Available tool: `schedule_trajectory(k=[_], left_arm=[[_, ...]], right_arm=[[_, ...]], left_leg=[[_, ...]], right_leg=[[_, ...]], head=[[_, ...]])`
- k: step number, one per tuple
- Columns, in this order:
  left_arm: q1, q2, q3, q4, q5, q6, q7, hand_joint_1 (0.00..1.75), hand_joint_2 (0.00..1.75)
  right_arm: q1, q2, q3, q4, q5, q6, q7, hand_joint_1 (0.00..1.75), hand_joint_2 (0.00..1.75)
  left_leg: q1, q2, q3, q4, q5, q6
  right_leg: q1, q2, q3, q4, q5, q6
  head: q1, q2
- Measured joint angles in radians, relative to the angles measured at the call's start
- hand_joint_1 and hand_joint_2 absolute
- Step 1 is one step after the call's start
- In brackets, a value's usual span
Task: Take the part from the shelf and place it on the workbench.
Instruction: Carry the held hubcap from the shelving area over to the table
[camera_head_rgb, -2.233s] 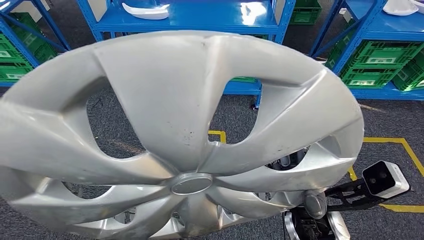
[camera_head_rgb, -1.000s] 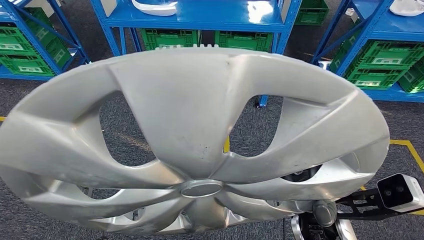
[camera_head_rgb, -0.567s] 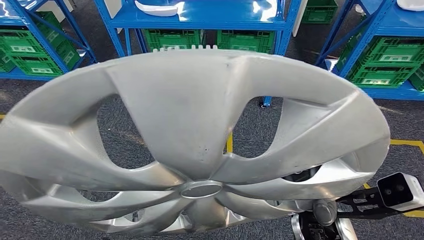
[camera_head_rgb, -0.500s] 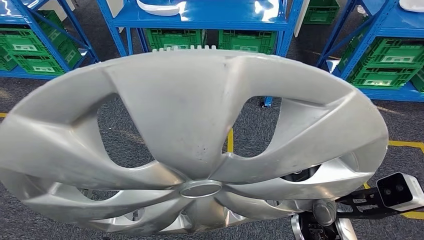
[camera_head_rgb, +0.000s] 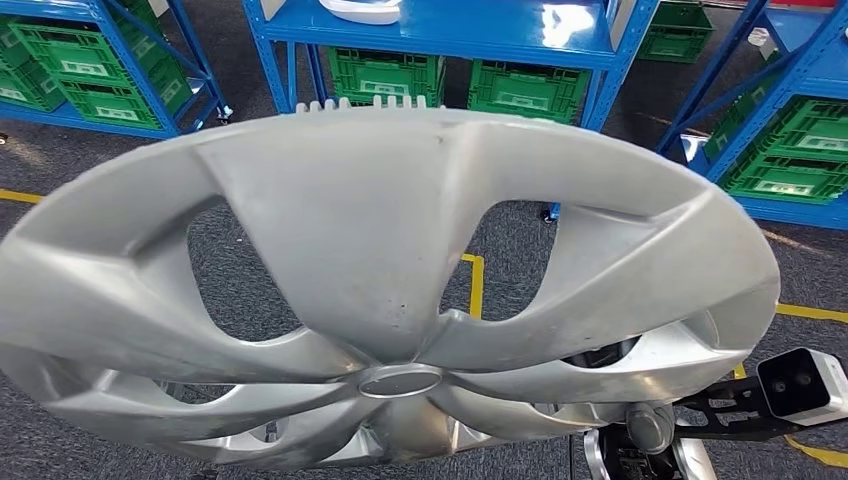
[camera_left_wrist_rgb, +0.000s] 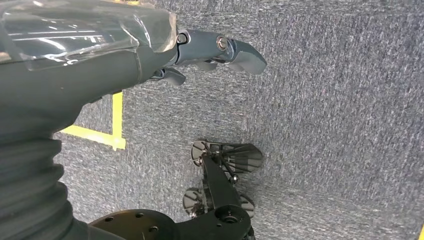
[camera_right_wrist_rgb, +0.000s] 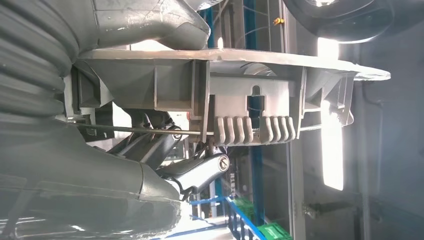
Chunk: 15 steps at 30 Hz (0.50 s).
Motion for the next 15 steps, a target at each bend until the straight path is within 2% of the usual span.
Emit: schedule_trajectory(k=[1,2,3,4,6,8,10,12,13,14,15], left_arm=[[0.0,-0.001,0.0,0.0,0.0,0.0,0.0,0.0,1.75],[0.0,-0.001,0.0,-0.001,0.0,0.0,0.0,0.0,1.75],[0.0,-0.001,0.0,-0.001,0.0,0.0,0.0,0.0,1.75],[0.001,-0.001,0.0,-0.001,0.0,0.0,0.0,0.0,1.75],[0.004,0.0,0.001,-0.002,0.0,0.0,0.001,0.0,1.75],[0.007,0.0,0.001,-0.002,0.0,0.0,0.002,0.0,1.75],[0.008,0.0,0.002,-0.002,0.0,0.002,0.002,0.0,1.75],[0.009,0.0,0.004,-0.003,0.0,0.004,0.002,0.0,1.75],[0.01,-0.001,0.006,-0.003,0.0,0.004,0.002,0.0,1.75],[0.011,-0.001,0.007,-0.003,0.0,0.004,0.002,0.0,1.75],[0.012,-0.001,0.008,-0.003,0.0,0.004,0.002,0.0,1.75]], right_arm=[[0.0,0.0,0.0,0.0,0.0,0.0,0.0,1.71,1.75],[-0.001,-0.001,0.0,0.0,0.0,0.0,0.0,1.71,1.75],[-0.001,-0.001,0.0,0.0,0.0,0.0,0.0,1.71,1.75],[-0.001,-0.001,0.0,0.0,0.001,0.0,0.0,1.71,1.75],[-0.003,-0.001,0.001,0.0,0.001,0.0,0.001,1.71,1.75],[-0.005,0.0,0.001,0.0,0.002,0.0,0.001,1.71,1.75],[-0.007,0.0,0.001,0.0,0.001,0.0,0.0,1.71,1.75],[-0.007,0.0,0.001,0.0,0.001,0.001,0.0,1.71,1.75],[-0.007,0.0,0.001,0.001,0.002,0.001,-0.001,1.71,1.75],[-0.007,0.0,0.001,0.002,0.002,0.001,-0.001,1.71,1.75],[-0.007,0.0,0.001,0.002,0.002,0.001,-0.001,1.71,1.75]], left_leg=[[0.0,-0.007,-0.001,0.004,-0.002,-0.002],[-0.001,-0.014,-0.003,0.01,-0.004,-0.006],[-0.003,-0.02,-0.006,0.015,-0.006,-0.011],[-0.004,-0.024,-0.011,0.018,-0.006,-0.017],[-0.003,-0.028,-0.018,0.02,-0.004,-0.027],[-0.001,-0.017,-0.028,0.036,-0.016,-0.036],[0.002,0.006,-0.067,0.123,-0.068,-0.046],[0.006,0.019,-0.129,0.262,-0.131,-0.054],[0.007,0.021,-0.149,0.307,-0.144,-0.055],[0.007,0.022,-0.153,0.316,-0.138,-0.055],[0.007,0.024,-0.134,0.28,-0.114,-0.053]], right_leg=[[-0.004,0.005,0.036,-0.073,0.028,0.008],[-0.005,0.012,0.07,-0.139,0.05,0.011],[-0.006,0.017,0.094,-0.189,0.066,0.007],[-0.005,0.02,0.105,-0.214,0.072,0.0],[-0.002,0.016,0.103,-0.217,0.075,-0.017],[-0.005,0.011,0.102,-0.22,0.079,-0.029],[-0.008,0.004,0.103,-0.222,0.081,-0.037],[-0.005,-0.005,0.101,-0.221,0.08,-0.04],[-0.004,-0.009,0.101,-0.221,0.08,-0.04],[-0.003,-0.014,0.101,-0.221,0.08,-0.04],[-0.002,-0.019,0.101,-0.221,0.08,-0.04]], head=[[0.0,0.0],[0.0,0.0],[-0.001,0.0],[-0.001,0.0],[-0.001,0.0],[-0.002,0.0],[-0.006,0.0],[-0.008,0.0],[-0.008,0.0],[-0.008,0.0],[-0.008,0.0]])
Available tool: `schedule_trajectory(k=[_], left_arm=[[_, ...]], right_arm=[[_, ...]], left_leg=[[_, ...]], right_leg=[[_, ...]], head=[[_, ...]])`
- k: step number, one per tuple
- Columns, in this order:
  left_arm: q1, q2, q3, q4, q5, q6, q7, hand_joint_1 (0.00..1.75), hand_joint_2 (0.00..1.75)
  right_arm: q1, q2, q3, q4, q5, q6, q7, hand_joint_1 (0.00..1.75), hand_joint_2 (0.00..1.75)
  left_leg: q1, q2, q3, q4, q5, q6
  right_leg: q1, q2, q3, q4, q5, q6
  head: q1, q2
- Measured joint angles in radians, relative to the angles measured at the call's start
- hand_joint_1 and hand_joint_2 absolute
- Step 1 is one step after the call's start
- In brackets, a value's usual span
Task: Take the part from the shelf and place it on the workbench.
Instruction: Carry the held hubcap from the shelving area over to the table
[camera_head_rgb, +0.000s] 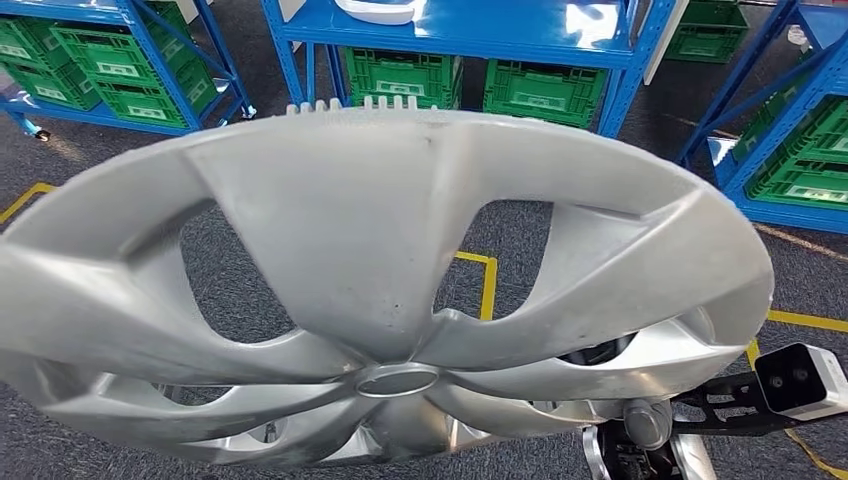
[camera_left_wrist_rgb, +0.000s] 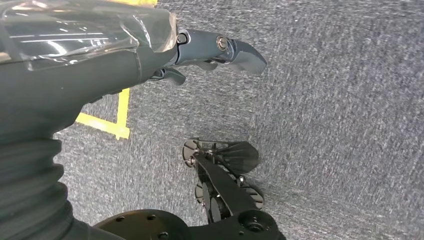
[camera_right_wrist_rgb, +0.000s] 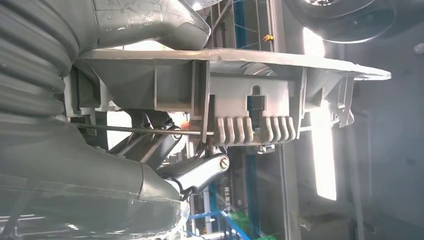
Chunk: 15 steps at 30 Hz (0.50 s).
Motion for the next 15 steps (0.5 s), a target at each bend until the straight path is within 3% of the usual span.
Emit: schedule_trajectory(k=[2,4,6,8,10,13,15], left_arm=[[0.001,0.0,0.004,-0.001,0.0,0.0,0.0,0.0,1.75],[0.0,0.001,0.008,-0.002,-0.001,0.001,0.0,0.0,1.75],[0.002,0.001,0.009,-0.006,-0.004,0.002,0.003,0.0,1.75],[0.007,0.002,0.012,-0.012,-0.011,0.005,0.008,0.0,1.75],[0.009,0.003,0.016,-0.02,-0.02,0.008,0.014,0.0,1.75],[0.009,0.003,0.021,-0.027,-0.027,0.009,0.023,0.0,1.75],[0.011,0.003,0.023,-0.027,-0.032,0.009,0.028,0.0,1.75]], right_arm=[[0.0,0.0,0.0,0.0,0.0,0.0,0.0,1.71,1.75],[-0.002,0.0,0.0,0.0,0.0,0.0,0.0,1.71,1.75],[-0.003,0.0,0.001,0.0,0.002,-0.002,0.0,1.71,1.75],[-0.003,0.0,0.001,-0.002,0.003,-0.003,-0.001,1.71,1.75],[-0.004,-0.001,0.002,-0.004,0.004,-0.004,-0.003,1.71,1.75],[0.001,-0.004,0.002,-0.004,0.005,-0.004,-0.005,1.71,1.75],[0.005,-0.006,0.002,-0.004,0.006,-0.004,-0.006,1.71,1.75]], left_leg=[[-0.003,0.015,0.076,-0.143,0.061,0.008],[-0.01,0.03,0.126,-0.244,0.088,0.018],[-0.016,0.027,0.13,-0.262,0.089,0.028],[-0.012,0.018,0.136,-0.275,0.1,0.039],[-0.006,0.007,0.143,-0.289,0.113,0.051],[-0.007,-0.011,0.136,-0.289,0.117,0.057],[-0.007,-0.022,0.136,-0.288,0.118,0.057]], right_leg=[[0.002,-0.008,0.003,0.0,0.0,0.001],[0.007,-0.016,0.003,-0.001,0.0,0.004],[0.009,-0.023,0.003,-0.003,0.002,0.012],[0.009,-0.023,-0.002,0.003,-0.003,0.021],[0.008,-0.004,-0.035,0.074,-0.042,0.02],[0.005,0.019,-0.128,0.276,-0.122,0.02],[0.003,0.021,-0.147,0.317,-0.127,0.03]], head=[[0.0,0.0],[0.001,0.0],[0.001,0.0],[0.001,0.0],[0.004,0.0],[0.006,0.0],[0.006,0.0]])
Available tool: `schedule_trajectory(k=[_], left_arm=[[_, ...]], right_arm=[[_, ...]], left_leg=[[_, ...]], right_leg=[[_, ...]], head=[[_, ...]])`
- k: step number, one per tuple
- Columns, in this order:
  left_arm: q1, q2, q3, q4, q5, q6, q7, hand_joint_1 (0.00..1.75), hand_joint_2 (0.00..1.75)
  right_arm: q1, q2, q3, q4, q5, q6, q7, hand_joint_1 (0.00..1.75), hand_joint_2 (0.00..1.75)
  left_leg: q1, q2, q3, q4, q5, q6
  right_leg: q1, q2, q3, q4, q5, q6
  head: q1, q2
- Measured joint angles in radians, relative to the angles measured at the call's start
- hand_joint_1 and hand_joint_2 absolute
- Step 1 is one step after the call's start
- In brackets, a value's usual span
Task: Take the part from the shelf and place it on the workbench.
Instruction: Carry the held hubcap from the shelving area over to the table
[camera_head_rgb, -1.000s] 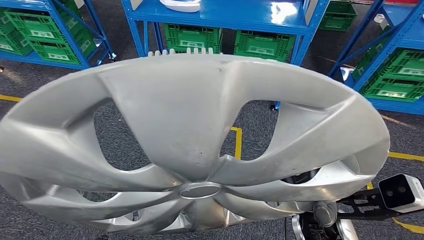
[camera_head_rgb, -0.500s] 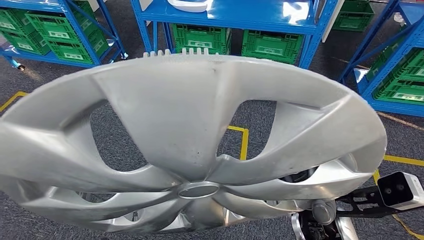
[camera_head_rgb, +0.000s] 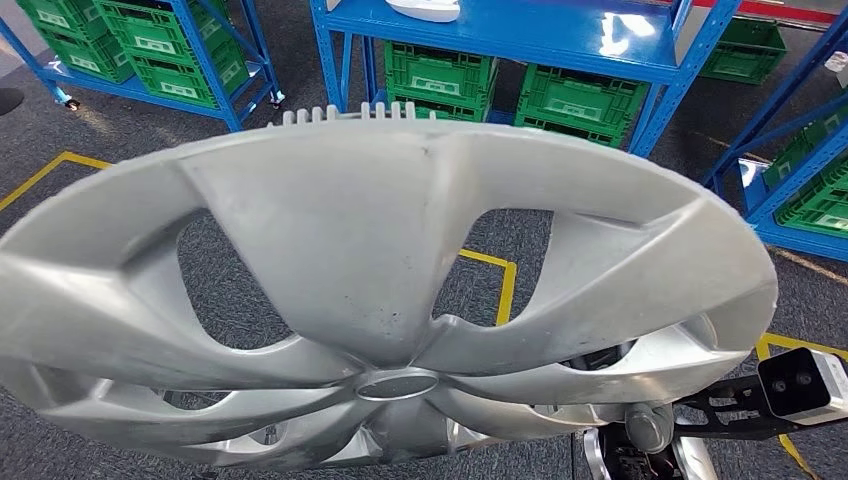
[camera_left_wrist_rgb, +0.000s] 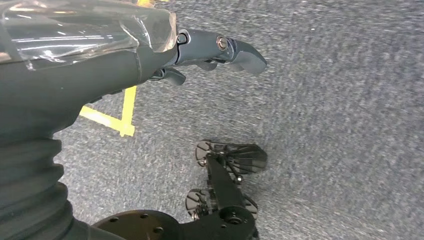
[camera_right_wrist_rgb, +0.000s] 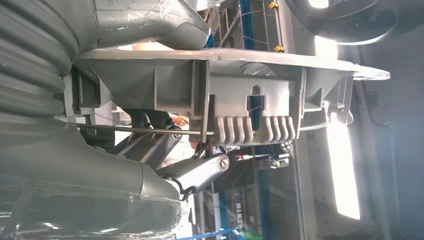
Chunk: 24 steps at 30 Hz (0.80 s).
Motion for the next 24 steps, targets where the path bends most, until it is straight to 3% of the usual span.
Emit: schedule_trajectory(k=[5,7,9,11,12,13,14,15,16,18,19,21,24], left_arm=[[0.001,0.0,0.001,0.0,-0.002,0.0,0.002,0.0,1.75],[0.001,-0.001,0.003,-0.002,-0.006,0.0,0.004,0.0,1.75],[0.003,-0.001,0.01,-0.006,-0.01,0.0,0.01,0.0,1.75],[0.006,0.001,0.017,-0.01,-0.012,0.001,0.013,0.0,1.75],[0.007,0.001,0.018,-0.01,-0.012,0.001,0.014,0.0,1.75],[0.007,0.001,0.019,-0.01,-0.012,0.001,0.014,0.0,1.75],[0.007,0.001,0.019,-0.01,-0.012,0.001,0.014,0.0,1.75],[0.007,0.001,0.02,-0.01,-0.014,0.001,0.015,0.0,1.75],[0.007,0.001,0.02,-0.01,-0.016,0.001,0.017,0.0,1.75],[0.007,0.002,0.02,-0.012,-0.022,0.001,0.023,0.0,1.75],[0.006,0.002,0.021,-0.013,-0.025,0.002,0.027,0.0,1.75],[0.005,0.003,0.021,-0.015,-0.029,0.003,0.033,0.0,1.75],[0.007,0.003,0.021,-0.017,-0.031,0.004,0.037,0.0,1.75]], right_arm=[[0.001,-0.001,0.0,0.0,0.0,0.0,0.0,1.71,1.75],[0.001,-0.002,0.0,0.0,0.001,0.0,-0.001,1.71,1.75],[0.0,-0.002,0.0,-0.001,0.003,-0.006,-0.003,1.71,1.75],[-0.001,-0.001,0.0,-0.001,0.004,-0.011,-0.003,1.71,1.75],[-0.001,0.0,0.0,-0.001,0.004,-0.011,-0.004,1.71,1.75],[-0.001,0.0,0.0,-0.001,0.005,-0.011,-0.004,1.71,1.75],[-0.001,0.0,0.0,-0.001,0.006,-0.012,-0.004,1.71,1.75],[-0.001,0.0,0.0,-0.001,0.006,-0.012,-0.004,1.71,1.75],[-0.001,0.0,0.0,-0.001,0.007,-0.012,-0.004,1.71,1.75],[-0.001,0.001,0.0,-0.004,0.007,-0.013,-0.003,1.71,1.75],[-0.002,0.001,0.0,-0.005,0.006,-0.013,-0.003,1.71,1.75],[-0.002,0.001,0.0,-0.006,0.005,-0.013,-0.001,1.71,1.75],[-0.003,0.0,0.0,-0.008,0.004,-0.013,0.0,1.71,1.75]], left_leg=[[0.0,-0.004,0.001,0.0,0.0,0.0],[0.001,-0.013,0.002,0.004,-0.001,-0.002],[0.001,-0.022,-0.013,0.025,-0.013,-0.021],[0.004,-0.003,-0.072,0.14,-0.074,-0.047],[0.007,0.011,-0.11,0.22,-0.112,-0.056],[0.009,0.018,-0.144,0.293,-0.141,-0.06],[0.01,0.019,-0.161,0.327,-0.147,-0.061],[0.011,0.021,-0.156,0.315,-0.131,-0.061],[0.012,0.024,-0.131,0.264,-0.101,-0.06],[0.009,0.043,-0.056,0.117,-0.039,-0.055],[0.006,0.051,-0.031,0.065,-0.024,-0.051],[-0.001,0.053,-0.019,0.031,-0.023,-0.042],[0.001,0.037,-0.014,0.022,-0.012,-0.021]], right_leg=[[-0.001,0.0,0.007,-0.014,0.009,0.006],[-0.005,0.002,0.051,-0.104,0.048,0.017],[-0.01,0.013,0.12,-0.253,0.106,0.009],[-0.011,0.012,0.148,-0.318,0.127,-0.019],[-0.012,0.003,0.149,-0.32,0.127,-0.026],[-0.011,-0.004,0.149,-0.319,0.127,-0.028],[-0.011,-0.009,0.149,-0.319,0.127,-0.028],[-0.01,-0.014,0.15,-0.319,0.127,-0.028],[-0.01,-0.018,0.151,-0.319,0.126,-0.028],[-0.007,-0.026,0.153,-0.319,0.125,-0.025],[-0.004,-0.029,0.153,-0.319,0.125,-0.022],[0.0,-0.037,0.152,-0.32,0.124,-0.012],[-0.004,-0.035,0.144,-0.304,0.112,0.0]], head=[[0.0,0.0],[0.0,0.0],[-0.001,0.0],[-0.004,0.0],[-0.005,0.0],[-0.006,0.0],[-0.006,0.0],[-0.006,0.0],[-0.006,0.0],[-0.006,0.0],[-0.005,0.0],[-0.004,0.0],[-0.002,0.0]])
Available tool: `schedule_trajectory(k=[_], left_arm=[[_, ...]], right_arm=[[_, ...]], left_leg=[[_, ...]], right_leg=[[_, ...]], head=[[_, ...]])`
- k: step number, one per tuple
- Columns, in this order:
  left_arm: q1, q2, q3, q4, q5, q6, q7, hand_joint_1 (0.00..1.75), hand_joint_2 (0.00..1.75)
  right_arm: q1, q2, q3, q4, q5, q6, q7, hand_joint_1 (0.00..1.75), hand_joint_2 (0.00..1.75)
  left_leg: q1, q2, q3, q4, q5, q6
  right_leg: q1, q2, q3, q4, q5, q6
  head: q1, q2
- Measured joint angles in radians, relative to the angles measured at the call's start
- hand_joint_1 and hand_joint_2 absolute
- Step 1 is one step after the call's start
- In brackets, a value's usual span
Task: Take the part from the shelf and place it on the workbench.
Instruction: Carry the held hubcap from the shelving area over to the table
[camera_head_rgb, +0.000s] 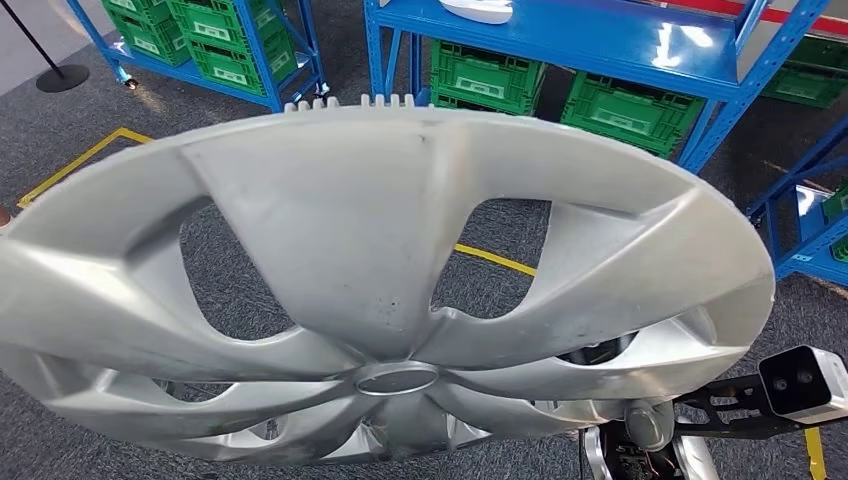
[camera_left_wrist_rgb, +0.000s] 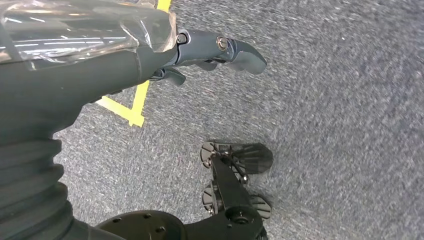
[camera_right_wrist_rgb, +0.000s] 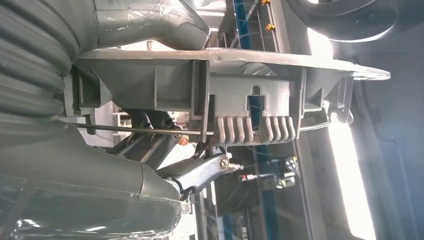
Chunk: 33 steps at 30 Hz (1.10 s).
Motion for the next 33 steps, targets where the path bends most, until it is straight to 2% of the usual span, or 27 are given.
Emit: schedule_trajectory(k=[2,4,5,6,7,8,10,11,14,16,18,19,20,21,22,24,25,26,27,28,30,31,33], left_arm=[[0.0,0.0,0.001,-0.002,-0.003,-0.001,0.003,0.0,1.75],[-0.001,-0.001,0.003,-0.004,-0.007,-0.002,0.007,0.0,1.75],[-0.001,-0.001,0.003,-0.004,-0.008,-0.004,0.01,0.0,1.75],[-0.001,-0.001,0.004,-0.004,-0.009,-0.008,0.014,0.0,1.75],[-0.001,-0.001,0.004,-0.004,-0.009,-0.014,0.019,0.0,1.75],[-0.001,-0.001,0.004,-0.004,-0.009,-0.021,0.025,0.0,1.75],[0.0,-0.001,0.007,-0.004,-0.006,-0.04,0.034,0.0,1.75],[0.0,-0.001,0.01,-0.004,-0.003,-0.051,0.037,0.0,1.75],[0.005,0.0,0.018,-0.003,0.007,-0.08,0.043,0.0,1.75],[0.006,0.001,0.02,-0.002,0.008,-0.098,0.044,0.0,1.75],[0.004,0.001,0.022,0.002,0.008,-0.114,0.044,0.0,1.75],[0.003,0.001,0.023,0.004,0.008,-0.12,0.044,0.0,1.75],[0.002,0.0,0.023,0.007,0.007,-0.125,0.044,0.0,1.75],[0.002,0.0,0.023,0.01,0.007,-0.128,0.044,0.0,1.75],[0.002,0.0,0.023,0.012,0.006,-0.13,0.043,0.0,1.75],[0.001,0.001,0.023,0.015,0.005,-0.131,0.043,0.0,1.75],[-0.001,0.001,0.023,0.016,0.005,-0.131,0.043,0.0,1.75],[-0.004,0.001,0.023,0.017,0.005,-0.132,0.042,0.0,1.75],[-0.006,0.002,0.023,0.019,0.005,-0.132,0.042,0.0,1.75],[-0.007,0.002,0.023,0.02,0.005,-0.133,0.042,0.0,1.75],[-0.008,0.002,0.023,0.022,0.005,-0.134,0.04,0.0,1.75],[-0.009,0.002,0.023,0.023,0.004,-0.134,0.039,0.0,1.75],[-0.011,0.001,0.024,0.025,0.002,-0.137,0.034,0.0,1.75]], right_arm=[[0.0,-0.001,0.0,-0.002,-0.001,0.0,0.0,1.71,1.75],[0.002,-0.004,-0.001,-0.002,-0.002,0.0,0.0,1.71,1.75],[0.003,-0.005,-0.001,-0.002,-0.002,0.0,0.0,1.71,1.75],[0.004,-0.006,-0.001,-0.002,-0.003,0.0,0.0,1.71,1.75],[0.003,-0.007,0.0,-0.002,-0.003,0.0,0.0,1.71,1.75],[0.003,-0.008,0.0,-0.002,-0.004,0.0,0.0,1.71,1.75],[0.0,-0.009,0.0,-0.002,-0.005,0.0,-0.001,1.71,1.75],[-0.001,-0.01,0.0,-0.002,-0.005,0.0,-0.001,1.71,1.75],[-0.005,-0.011,0.001,-0.003,-0.005,0.0,-0.003,1.71,1.75],[-0.007,-0.012,0.001,-0.003,-0.005,0.0,-0.005,1.71,1.75],[-0.008,-0.012,0.001,-0.003,-0.006,0.0,-0.009,1.71,1.75],[-0.008,-0.013,0.001,-0.002,-0.006,0.0,-0.012,1.71,1.75],[-0.008,-0.014,0.001,-0.001,-0.006,0.0,-0.015,1.71,1.75],[-0.008,-0.014,0.001,0.0,-0.006,0.0,-0.016,1.71,1.75],[-0.008,-0.015,0.001,0.001,-0.006,0.0,-0.017,1.71,1.75],[-0.008,-0.015,0.001,0.002,-0.006,0.0,-0.018,1.71,1.75],[-0.009,-0.015,0.001,0.002,-0.006,0.0,-0.018,1.71,1.75],[-0.009,-0.016,0.001,0.002,-0.006,0.0,-0.018,1.71,1.75],[-0.009,-0.016,0.001,0.002,-0.006,0.0,-0.018,1.71,1.75],[-0.009,-0.016,0.002,0.002,-0.006,0.0,-0.018,1.71,1.75],[-0.009,-0.017,0.002,0.002,-0.005,0.0,-0.019,1.71,1.75],[-0.009,-0.018,0.003,0.002,-0.004,0.0,-0.019,1.71,1.75],[-0.009,-0.02,0.003,0.002,-0.004,0.0,-0.022,1.71,1.75]], left_leg=[[0.003,-0.01,0.003,-0.006,0.008,0.01],[0.002,-0.023,0.0,-0.006,0.009,0.013],[0.001,-0.031,-0.001,-0.005,0.01,0.013],[0.0,-0.039,0.0,-0.005,0.01,0.013],[0.0,-0.047,0.001,-0.005,0.009,0.013],[0.0,-0.055,0.002,-0.004,0.009,0.012],[-0.004,-0.068,0.001,0.0,0.007,0.006],[-0.005,-0.073,-0.001,0.002,0.006,0.002],[-0.003,-0.075,-0.009,0.005,0.005,-0.013],[-0.001,-0.052,-0.028,0.047,-0.023,-0.024],[0.002,-0.025,-0.085,0.168,-0.085,-0.034],[0.004,-0.021,-0.119,0.239,-0.113,-0.038],[0.005,-0.019,-0.145,0.289,-0.127,-0.04],[0.006,-0.017,-0.153,0.303,-0.123,-0.04],[0.006,-0.015,-0.141,0.274,-0.099,-0.039],[0.003,0.003,-0.068,0.128,-0.034,-0.031],[-0.001,0.013,-0.035,0.061,-0.011,-0.025],[-0.005,0.02,-0.015,0.019,-0.001,-0.02],[-0.009,0.023,-0.01,0.004,-0.001,-0.016],[-0.011,0.015,-0.012,0.003,0.0,-0.012],[-0.007,0.004,-0.005,-0.007,0.008,0.0],[-0.005,-0.002,-0.001,-0.013,0.014,0.007],[-0.002,-0.014,0.001,-0.019,0.021,0.015]], right_leg=[[-0.002,0.02,-0.043,0.091,-0.047,-0.004],[-0.002,0.032,-0.112,0.237,-0.103,-0.009],[-0.002,0.034,-0.133,0.279,-0.113,-0.006],[-0.002,0.035,-0.136,0.285,-0.108,0.0],[-0.002,0.037,-0.116,0.241,-0.085,0.007],[-0.002,0.04,-0.081,0.167,-0.053,0.013],[-0.001,0.051,-0.017,0.032,-0.003,0.01],[0.001,0.054,-0.002,-0.003,0.009,0.004],[0.002,0.048,0.003,-0.015,0.016,-0.014],[-0.003,0.041,0.005,-0.018,0.019,-0.026],[-0.003,0.034,0.006,-0.019,0.018,-0.032],[-0.002,0.03,0.006,-0.019,0.017,-0.033],[-0.001,0.025,0.006,-0.018,0.017,-0.033],[0.0,0.021,0.007,-0.018,0.016,-0.033],[0.0,0.017,0.008,-0.018,0.016,-0.034],[0.002,0.01,0.01,-0.018,0.015,-0.033],[0.005,0.006,0.01,-0.018,0.015,-0.031],[0.007,0.003,0.01,-0.018,0.014,-0.028],[0.009,-0.001,0.01,-0.019,0.013,-0.025],[0.01,-0.005,0.01,-0.02,0.013,-0.02],[0.01,-0.007,0.006,-0.013,0.006,-0.012],[0.009,0.0,-0.005,0.011,-0.008,-0.011],[0.007,0.022,-0.056,0.124,-0.063,-0.016]], head=[[0.002,0.0],[0.003,0.0],[0.003,0.0],[0.003,0.0],[0.003,0.0],[0.004,0.0],[0.003,0.0],[0.003,0.0],[0.003,0.0],[-0.001,0.0],[-0.005,0.0],[-0.005,0.0],[-0.005,0.0],[-0.006,0.0],[-0.006,0.0],[-0.005,0.0],[-0.005,0.0],[-0.005,0.0],[-0.004,0.0],[-0.004,0.0],[-0.003,0.0],[-0.002,0.0],[0.002,0.0]])
